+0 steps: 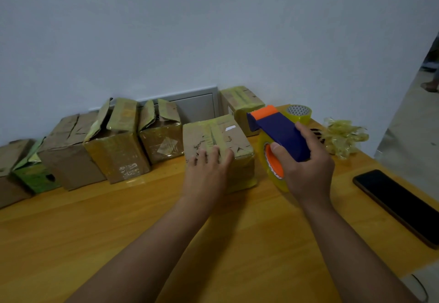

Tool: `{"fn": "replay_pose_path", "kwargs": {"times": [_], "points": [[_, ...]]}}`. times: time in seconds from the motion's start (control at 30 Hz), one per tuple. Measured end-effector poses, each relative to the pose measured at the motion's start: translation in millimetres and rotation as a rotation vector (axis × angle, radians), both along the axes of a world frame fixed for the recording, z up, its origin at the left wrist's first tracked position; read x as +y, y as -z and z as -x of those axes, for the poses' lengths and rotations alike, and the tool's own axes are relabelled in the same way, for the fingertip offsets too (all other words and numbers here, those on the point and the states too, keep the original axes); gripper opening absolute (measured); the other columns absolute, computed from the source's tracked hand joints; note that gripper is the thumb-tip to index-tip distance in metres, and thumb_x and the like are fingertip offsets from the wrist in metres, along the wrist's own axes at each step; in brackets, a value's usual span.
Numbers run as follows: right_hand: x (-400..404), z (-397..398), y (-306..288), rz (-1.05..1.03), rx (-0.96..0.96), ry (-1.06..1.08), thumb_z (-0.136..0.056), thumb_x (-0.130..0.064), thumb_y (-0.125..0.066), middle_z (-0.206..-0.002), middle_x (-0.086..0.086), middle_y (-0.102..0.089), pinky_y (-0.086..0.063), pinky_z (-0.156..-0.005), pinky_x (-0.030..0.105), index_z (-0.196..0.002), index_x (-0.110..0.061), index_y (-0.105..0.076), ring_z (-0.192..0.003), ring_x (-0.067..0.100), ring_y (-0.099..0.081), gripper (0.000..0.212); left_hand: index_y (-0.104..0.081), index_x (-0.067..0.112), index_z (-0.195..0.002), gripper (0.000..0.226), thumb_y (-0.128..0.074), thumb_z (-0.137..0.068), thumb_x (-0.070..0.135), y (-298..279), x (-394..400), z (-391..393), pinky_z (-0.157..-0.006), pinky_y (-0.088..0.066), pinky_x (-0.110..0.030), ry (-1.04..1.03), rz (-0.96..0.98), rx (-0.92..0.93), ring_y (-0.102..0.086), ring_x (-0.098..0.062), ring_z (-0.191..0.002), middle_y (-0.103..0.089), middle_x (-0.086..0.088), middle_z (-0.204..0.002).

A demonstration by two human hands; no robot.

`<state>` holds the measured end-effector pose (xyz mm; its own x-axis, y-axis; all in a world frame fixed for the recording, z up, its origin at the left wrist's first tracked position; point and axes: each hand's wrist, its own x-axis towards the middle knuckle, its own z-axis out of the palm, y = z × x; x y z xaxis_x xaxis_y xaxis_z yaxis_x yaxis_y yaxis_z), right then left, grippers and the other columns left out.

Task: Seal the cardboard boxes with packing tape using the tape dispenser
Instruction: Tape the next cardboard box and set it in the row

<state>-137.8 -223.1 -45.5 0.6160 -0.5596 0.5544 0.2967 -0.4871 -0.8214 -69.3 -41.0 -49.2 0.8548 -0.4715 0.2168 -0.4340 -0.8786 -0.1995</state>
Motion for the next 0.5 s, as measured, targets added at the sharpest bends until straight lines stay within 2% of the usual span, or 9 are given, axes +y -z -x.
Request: {"fn": "replay_pose_path", "kwargs": {"times": [0.13,0.23,0.37,0.5], "points": [[2.6,-2.7,0.7,0.002,0.007,0.0,-0.077,-0.053,-0.067,-0.118,-0.008,-0.054,-0.051,-0.067,0.016,-0.139,-0.028,-0.049,-0.095,-0.002,-0.057,0.069,-0.01,0.026,-0.148,0.052,-0.036,-0.104,0.029,0.7,-6.4,-7.9,-0.111,-0.032,-0.05,-0.037,-0.002,-0.025,-0.025,-0.04,-0.141,-0.021,-0.015,-0.157],[5.9,-7.6,1.2,-0.001,0.009,-0.001,-0.077,-0.054,-0.067,-0.118,-0.008,-0.055,-0.052,-0.068,0.017,-0.138,-0.027,-0.05,-0.095,0.001,-0.057,0.069,-0.013,0.029,-0.147,0.05,-0.036,-0.103,0.029,1.3,-6.3,-30.6,-0.111,-0.03,-0.048,-0.035,0.035,-0.017,-0.025,-0.036,-0.142,-0.022,-0.011,-0.158],[13.9,-17.6,5.4,0.001,0.018,-0.019,-0.077,-0.055,-0.066,-0.119,-0.009,-0.054,-0.054,-0.067,0.019,-0.14,-0.026,-0.049,-0.098,0.009,-0.058,0.071,-0.017,0.034,-0.149,0.05,-0.036,-0.103,0.031,3.6,0.5,-68.3,-0.118,-0.019,-0.042,0.01,0.115,-0.028,-0.021,-0.029,-0.145,-0.025,-0.005,-0.157],[25.8,-32.3,13.5,0.009,0.043,-0.019,-0.077,-0.055,-0.065,-0.117,-0.009,-0.054,-0.052,-0.065,0.017,-0.14,-0.027,-0.048,-0.096,0.001,-0.056,0.071,-0.022,0.033,-0.15,0.049,-0.035,-0.103,0.038,6.1,2.7,-101.8,-0.12,-0.008,-0.043,-0.003,0.179,-0.038,-0.015,-0.028,-0.147,-0.027,-0.006,-0.156]]}}
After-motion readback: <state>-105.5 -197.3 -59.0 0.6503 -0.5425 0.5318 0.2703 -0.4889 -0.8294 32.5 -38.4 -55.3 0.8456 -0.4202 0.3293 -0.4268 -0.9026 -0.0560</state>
